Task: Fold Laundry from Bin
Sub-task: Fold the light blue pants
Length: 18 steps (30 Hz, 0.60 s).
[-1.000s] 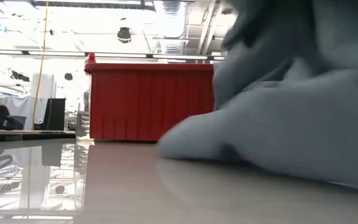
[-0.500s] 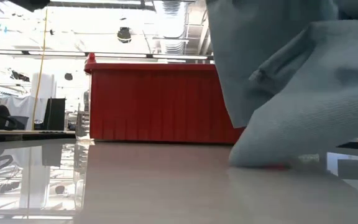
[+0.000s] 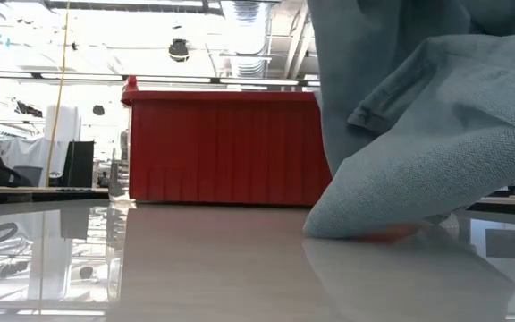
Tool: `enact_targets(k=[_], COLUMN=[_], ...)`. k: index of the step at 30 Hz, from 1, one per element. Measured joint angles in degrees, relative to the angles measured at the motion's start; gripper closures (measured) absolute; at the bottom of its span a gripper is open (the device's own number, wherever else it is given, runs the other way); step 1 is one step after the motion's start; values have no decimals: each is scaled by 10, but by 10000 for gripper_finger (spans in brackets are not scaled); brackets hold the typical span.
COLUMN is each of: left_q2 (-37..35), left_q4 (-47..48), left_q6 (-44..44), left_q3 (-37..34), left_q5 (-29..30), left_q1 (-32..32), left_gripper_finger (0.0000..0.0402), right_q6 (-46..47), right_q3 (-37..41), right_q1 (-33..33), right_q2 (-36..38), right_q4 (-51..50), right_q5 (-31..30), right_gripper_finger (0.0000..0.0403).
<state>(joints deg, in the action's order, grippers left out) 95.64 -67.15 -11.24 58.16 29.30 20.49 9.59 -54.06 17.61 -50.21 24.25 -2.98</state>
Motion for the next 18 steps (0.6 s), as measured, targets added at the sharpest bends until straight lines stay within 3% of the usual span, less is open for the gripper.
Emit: enact_targets(k=[4,11,18], left_q2=[0,-38,-46], left_q4=[21,45,71], left_q6=[9,9,-73], left_q3=[18,22,22], left_q5=[-73,-77,-87], left_q1=[-7,-32,-77], left_gripper_finger=[85,94,163], right_q6=[-10,-10,-11], right_q3=[0,0,-1], right_q1=[-2,-16,-17], right_q2=[1,12,10], right_q4=[-5,-26,-58], right_q5=[0,0,-1], right_gripper_finger=[361,361,361])
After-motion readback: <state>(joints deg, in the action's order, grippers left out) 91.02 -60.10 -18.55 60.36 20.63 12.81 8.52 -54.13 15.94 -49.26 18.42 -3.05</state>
